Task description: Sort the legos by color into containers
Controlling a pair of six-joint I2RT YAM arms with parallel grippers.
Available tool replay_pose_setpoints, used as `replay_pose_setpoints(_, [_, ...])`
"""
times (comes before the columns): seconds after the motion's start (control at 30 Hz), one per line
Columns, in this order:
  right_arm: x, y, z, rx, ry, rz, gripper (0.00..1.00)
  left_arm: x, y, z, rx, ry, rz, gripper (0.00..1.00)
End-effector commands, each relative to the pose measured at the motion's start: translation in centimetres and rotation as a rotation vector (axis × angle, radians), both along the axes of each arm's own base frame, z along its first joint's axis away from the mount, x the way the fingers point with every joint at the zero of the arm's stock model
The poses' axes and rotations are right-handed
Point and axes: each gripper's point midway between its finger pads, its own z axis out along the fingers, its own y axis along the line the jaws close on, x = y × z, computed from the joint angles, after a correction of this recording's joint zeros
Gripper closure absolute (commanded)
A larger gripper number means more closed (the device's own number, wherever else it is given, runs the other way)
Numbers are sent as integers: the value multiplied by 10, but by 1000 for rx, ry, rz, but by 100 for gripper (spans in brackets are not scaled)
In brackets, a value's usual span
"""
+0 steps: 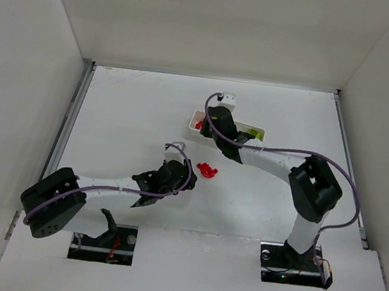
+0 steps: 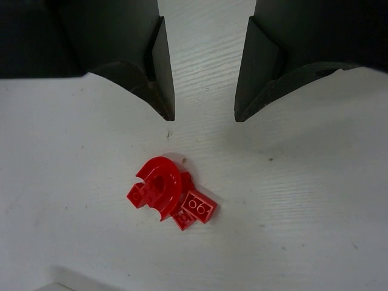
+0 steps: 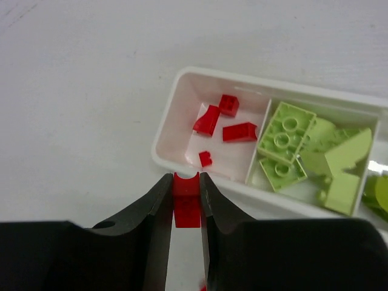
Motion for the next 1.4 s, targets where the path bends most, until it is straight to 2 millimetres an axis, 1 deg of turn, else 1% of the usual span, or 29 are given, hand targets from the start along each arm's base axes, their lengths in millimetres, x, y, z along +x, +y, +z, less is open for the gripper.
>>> replay_pose_setpoints(0.0, [34, 23, 29, 52, -100, 54, 71, 17, -22, 28, -73, -76, 22, 59])
replay_pose_setpoints(0.03, [41, 24, 26, 54, -94, 50, 70, 18, -24, 29, -74, -79, 21, 59])
replay_pose_setpoints(0.07, [45, 26, 26, 57, -92, 48, 67, 19, -26, 30, -77, -81, 21, 59])
replay_pose_setpoints(0.1, [48, 26, 24, 58, -89, 42, 60, 20, -27, 30, -77, -83, 21, 59])
replay_pose_setpoints(0.13, [50, 24, 26, 67, -89, 33, 49, 21, -29, 31, -74, -85, 19, 59])
replay_pose_setpoints(0.2, [46, 21, 30, 84, -93, 31, 39, 23, -30, 30, -69, -88, 24, 59])
replay_pose_setpoints(0.27, [38, 14, 37, 93, -104, 31, 36, 23, -34, 27, -68, -82, 25, 59])
replay_pose_setpoints(0.33, [27, 5, 43, 110, -112, 28, 37, 22, -41, 23, -61, -73, 14, 59])
replay_pose_setpoints(0.43, [3, -12, 42, 121, -114, 32, 38, 23, -52, 17, -56, -62, 6, 59])
replay_pose_setpoints(0.53, [-18, -30, 30, 118, -101, 29, 38, 24, -60, 11, -54, -50, 7, 59])
replay_pose_setpoints(0.63, [-41, -41, 18, 123, -78, 37, 38, 31, -61, 2, -31, -47, 33, 61])
replay_pose_setpoints(0.73, [-62, -54, 12, 151, -61, 29, 37, 35, -63, -7, -23, -29, 47, 63])
replay_pose_setpoints(0.8, [-73, -60, 7, 168, -54, 28, 37, 38, -64, -13, -10, -21, 57, 66])
replay_pose_setpoints(0.9, [-87, -72, -1, 178, -43, 19, 37, 41, -66, -22, -10, 1, 69, 73])
replay_pose_setpoints(1.07, [-104, -85, -17, 184, -13, 7, 37, 43, -63, -28, -12, 24, 88, 85])
replay_pose_setpoints(1.23, [-113, -95, -29, 186, 7, -8, 37, 39, -53, -25, -22, 25, 97, 89])
replay_pose_setpoints(1.37, [-120, -101, -33, 196, 13, -15, 37, 35, -47, -14, -35, 22, 92, 91])
